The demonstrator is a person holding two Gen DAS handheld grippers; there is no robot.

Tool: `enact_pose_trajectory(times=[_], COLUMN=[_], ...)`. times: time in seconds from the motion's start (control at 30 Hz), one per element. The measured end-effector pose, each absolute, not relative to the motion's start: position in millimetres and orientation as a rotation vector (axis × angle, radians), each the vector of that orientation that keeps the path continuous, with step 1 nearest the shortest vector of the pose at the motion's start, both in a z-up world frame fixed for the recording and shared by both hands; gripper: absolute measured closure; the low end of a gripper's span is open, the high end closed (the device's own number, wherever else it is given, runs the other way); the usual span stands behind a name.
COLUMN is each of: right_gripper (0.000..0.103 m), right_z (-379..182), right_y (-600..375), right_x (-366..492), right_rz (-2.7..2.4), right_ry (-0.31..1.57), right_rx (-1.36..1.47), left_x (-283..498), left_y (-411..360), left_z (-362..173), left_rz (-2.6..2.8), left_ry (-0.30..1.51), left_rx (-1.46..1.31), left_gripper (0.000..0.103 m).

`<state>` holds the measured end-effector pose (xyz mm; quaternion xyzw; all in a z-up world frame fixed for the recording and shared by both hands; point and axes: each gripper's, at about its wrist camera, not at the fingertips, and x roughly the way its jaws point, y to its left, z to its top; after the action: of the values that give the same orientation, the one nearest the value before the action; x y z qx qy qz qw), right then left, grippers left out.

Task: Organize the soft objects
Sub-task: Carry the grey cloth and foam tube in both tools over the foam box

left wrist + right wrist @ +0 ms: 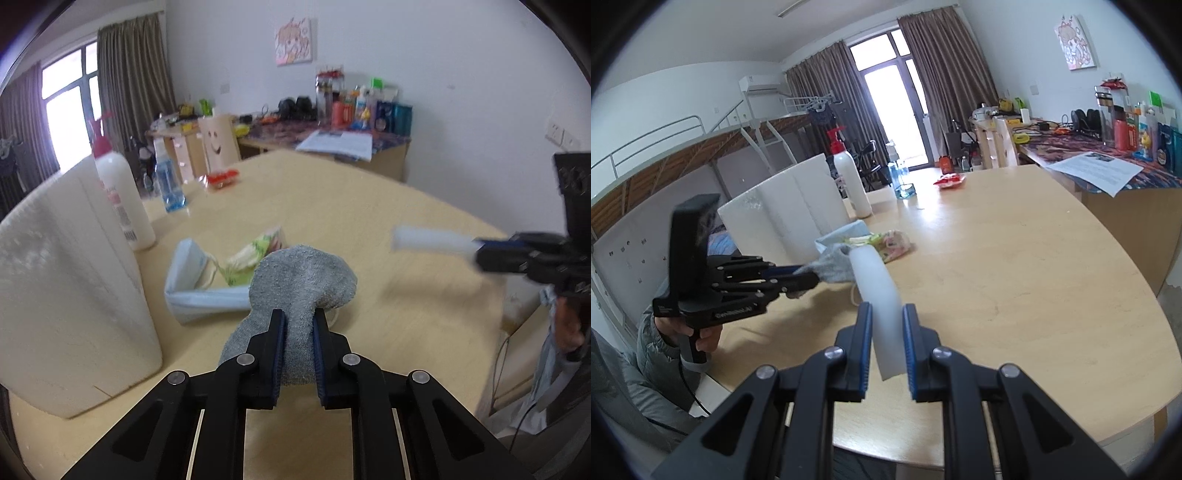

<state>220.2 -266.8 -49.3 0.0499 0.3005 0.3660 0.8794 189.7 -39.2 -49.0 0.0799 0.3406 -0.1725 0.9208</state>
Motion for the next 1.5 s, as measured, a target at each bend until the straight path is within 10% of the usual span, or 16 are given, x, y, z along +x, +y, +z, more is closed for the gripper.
enact_pose_trajectory(times=[1.5], right_gripper=[0.084], right_z=[37.2], right_y=[-130.2], right_x=[178.1], right_rz=[0.837], right_ry=[0.353], right_rx=[-0.033], left_x=[85.6], left_y=[83.2], left_z=[53.4], left_rz=[0.023], left_ry=[0.273], left_rx=[0.043], left_gripper=[0.088])
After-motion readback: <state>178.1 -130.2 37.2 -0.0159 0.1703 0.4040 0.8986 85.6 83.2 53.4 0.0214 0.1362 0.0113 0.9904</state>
